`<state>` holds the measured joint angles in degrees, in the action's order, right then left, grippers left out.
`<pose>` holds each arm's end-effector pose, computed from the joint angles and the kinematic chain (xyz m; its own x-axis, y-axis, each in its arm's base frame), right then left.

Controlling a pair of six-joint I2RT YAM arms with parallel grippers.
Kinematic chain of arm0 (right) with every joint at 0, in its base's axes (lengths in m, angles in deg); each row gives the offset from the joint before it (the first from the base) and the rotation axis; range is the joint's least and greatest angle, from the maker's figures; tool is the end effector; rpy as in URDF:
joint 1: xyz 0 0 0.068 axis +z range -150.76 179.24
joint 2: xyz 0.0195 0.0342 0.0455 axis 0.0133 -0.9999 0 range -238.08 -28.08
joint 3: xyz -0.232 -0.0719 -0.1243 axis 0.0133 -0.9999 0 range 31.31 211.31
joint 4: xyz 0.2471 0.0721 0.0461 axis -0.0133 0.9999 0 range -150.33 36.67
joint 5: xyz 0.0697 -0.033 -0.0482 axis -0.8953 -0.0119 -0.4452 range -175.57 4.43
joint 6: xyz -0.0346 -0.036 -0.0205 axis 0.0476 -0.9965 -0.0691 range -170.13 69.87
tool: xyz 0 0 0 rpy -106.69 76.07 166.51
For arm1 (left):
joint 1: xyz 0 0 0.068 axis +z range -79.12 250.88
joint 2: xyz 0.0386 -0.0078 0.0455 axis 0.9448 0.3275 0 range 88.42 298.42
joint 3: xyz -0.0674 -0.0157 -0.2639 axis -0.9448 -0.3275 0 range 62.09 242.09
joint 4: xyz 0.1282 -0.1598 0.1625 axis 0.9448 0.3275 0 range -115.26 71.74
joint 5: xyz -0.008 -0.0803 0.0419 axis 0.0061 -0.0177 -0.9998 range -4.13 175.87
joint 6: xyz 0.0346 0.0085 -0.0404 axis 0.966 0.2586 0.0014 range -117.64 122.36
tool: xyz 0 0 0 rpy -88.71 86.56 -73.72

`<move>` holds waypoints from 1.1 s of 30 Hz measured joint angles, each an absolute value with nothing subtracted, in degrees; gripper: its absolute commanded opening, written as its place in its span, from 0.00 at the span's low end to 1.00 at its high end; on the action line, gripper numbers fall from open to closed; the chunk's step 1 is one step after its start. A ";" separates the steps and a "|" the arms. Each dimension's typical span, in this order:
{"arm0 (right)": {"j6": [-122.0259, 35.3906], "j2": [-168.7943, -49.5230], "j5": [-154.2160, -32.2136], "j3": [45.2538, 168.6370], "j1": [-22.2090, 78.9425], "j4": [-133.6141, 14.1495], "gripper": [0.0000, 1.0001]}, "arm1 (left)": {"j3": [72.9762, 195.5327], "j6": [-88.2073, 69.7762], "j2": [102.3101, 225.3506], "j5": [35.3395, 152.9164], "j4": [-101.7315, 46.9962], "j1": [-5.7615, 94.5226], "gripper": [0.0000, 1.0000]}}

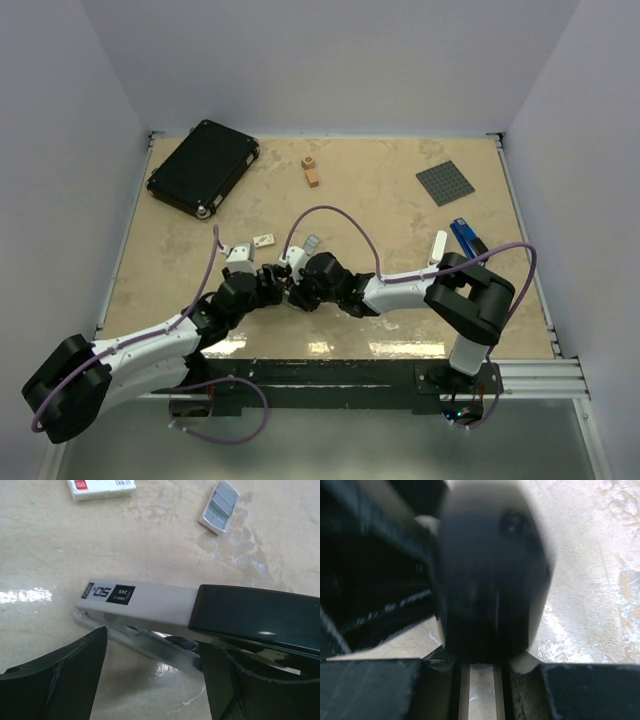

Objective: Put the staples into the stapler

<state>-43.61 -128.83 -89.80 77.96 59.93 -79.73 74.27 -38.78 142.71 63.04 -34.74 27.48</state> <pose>0.1698 0.3078 0.1472 -0.3790 -0.4438 -0.8120 -0.8618 0.4889 0.1350 0.1388 -0.1122 0.1506 -0.5555 -0.3094 -0.7718 0.0403 0.9171 -0.3967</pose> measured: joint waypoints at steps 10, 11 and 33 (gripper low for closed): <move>-44.59 -128.02 -89.63 74.69 59.95 -84.97 0.26 | 72.59 -40.81 142.73 64.76 -36.31 23.18 0.79; -44.61 -128.02 -89.63 74.62 59.95 -85.15 0.26 | 72.57 -41.12 142.42 64.79 -36.31 23.07 0.79; -44.13 -125.85 -89.69 73.64 60.32 -81.71 0.58 | 95.80 -43.81 128.76 46.12 -10.52 23.42 0.82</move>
<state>-44.13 -125.85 -89.69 73.64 60.32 -81.71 95.80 -43.81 128.76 46.12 -10.52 23.42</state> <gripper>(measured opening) 0.542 0.820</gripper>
